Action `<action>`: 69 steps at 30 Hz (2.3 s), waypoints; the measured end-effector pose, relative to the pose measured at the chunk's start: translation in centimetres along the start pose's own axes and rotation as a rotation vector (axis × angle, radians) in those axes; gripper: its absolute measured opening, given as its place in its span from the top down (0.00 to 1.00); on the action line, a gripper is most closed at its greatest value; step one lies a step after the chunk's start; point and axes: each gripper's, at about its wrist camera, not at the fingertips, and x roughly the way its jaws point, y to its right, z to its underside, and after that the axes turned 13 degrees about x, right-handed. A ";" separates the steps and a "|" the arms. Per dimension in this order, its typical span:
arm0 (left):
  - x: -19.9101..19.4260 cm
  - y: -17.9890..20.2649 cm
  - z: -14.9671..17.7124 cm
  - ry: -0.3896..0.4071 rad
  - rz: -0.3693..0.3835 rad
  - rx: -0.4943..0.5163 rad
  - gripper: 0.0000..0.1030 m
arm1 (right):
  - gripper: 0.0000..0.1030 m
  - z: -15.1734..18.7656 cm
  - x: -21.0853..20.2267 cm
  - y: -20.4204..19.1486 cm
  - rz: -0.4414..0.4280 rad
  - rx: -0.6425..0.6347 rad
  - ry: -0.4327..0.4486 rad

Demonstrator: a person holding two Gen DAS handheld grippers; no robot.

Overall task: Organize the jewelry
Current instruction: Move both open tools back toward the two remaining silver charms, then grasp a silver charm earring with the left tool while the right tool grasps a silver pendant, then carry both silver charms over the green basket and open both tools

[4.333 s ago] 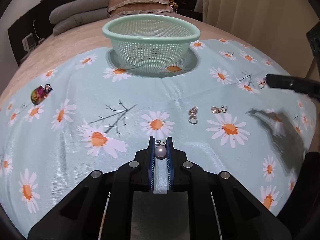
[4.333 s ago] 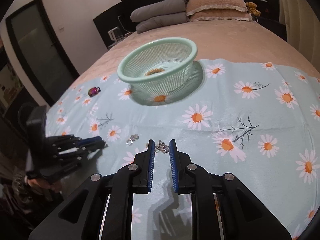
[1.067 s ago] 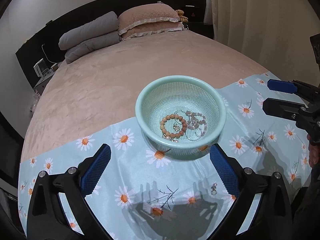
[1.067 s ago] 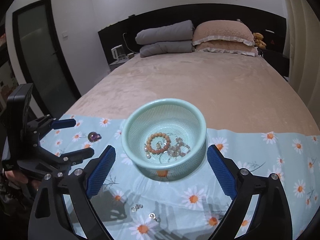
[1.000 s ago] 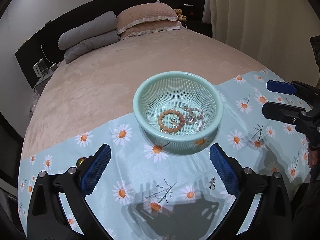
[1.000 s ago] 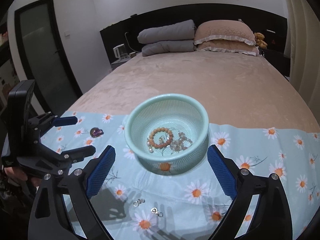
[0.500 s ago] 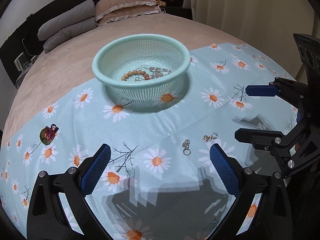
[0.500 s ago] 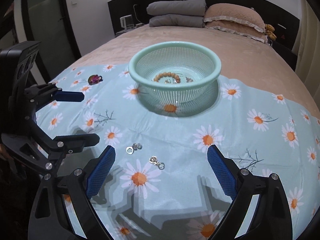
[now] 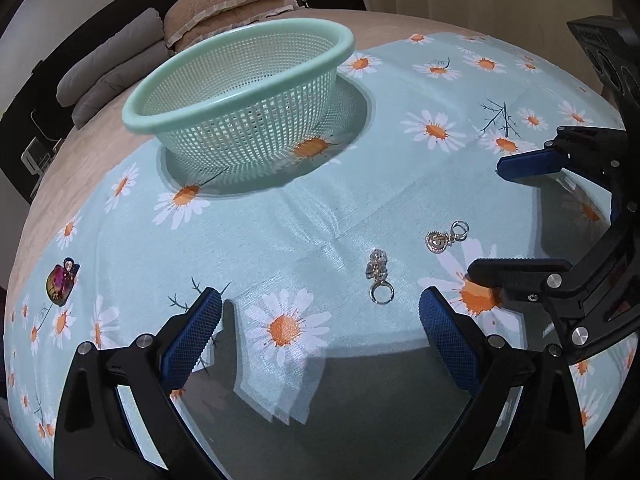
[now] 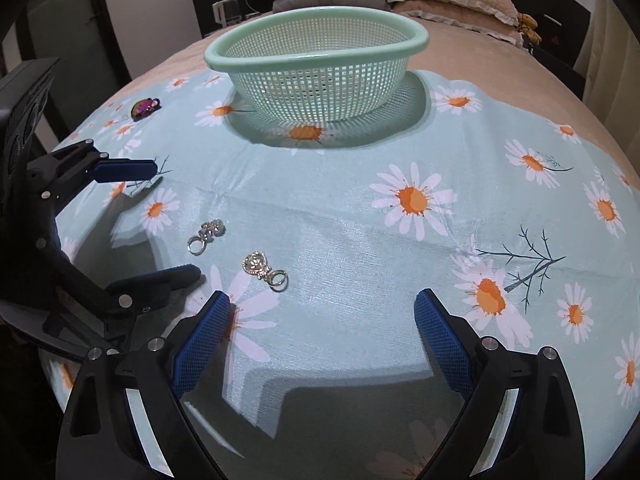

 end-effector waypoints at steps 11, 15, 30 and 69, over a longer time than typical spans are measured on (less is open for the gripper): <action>1.2 -0.7 0.2 0.014 0.030 -0.052 0.08 | 0.06 -0.3 1.4 0.2 -0.025 -0.018 -0.007; 0.9 0.0 -0.2 0.029 0.042 -0.027 0.36 | 0.11 -0.2 1.5 -0.4 0.007 -0.024 0.006; 0.8 0.4 -0.5 0.020 0.181 -0.163 0.90 | 0.93 0.2 0.8 -0.9 -0.081 0.030 0.008; -12.2 -7.2 -4.8 0.145 0.004 -0.181 0.90 | 0.98 -6.7 -14.3 1.1 -0.270 0.053 0.187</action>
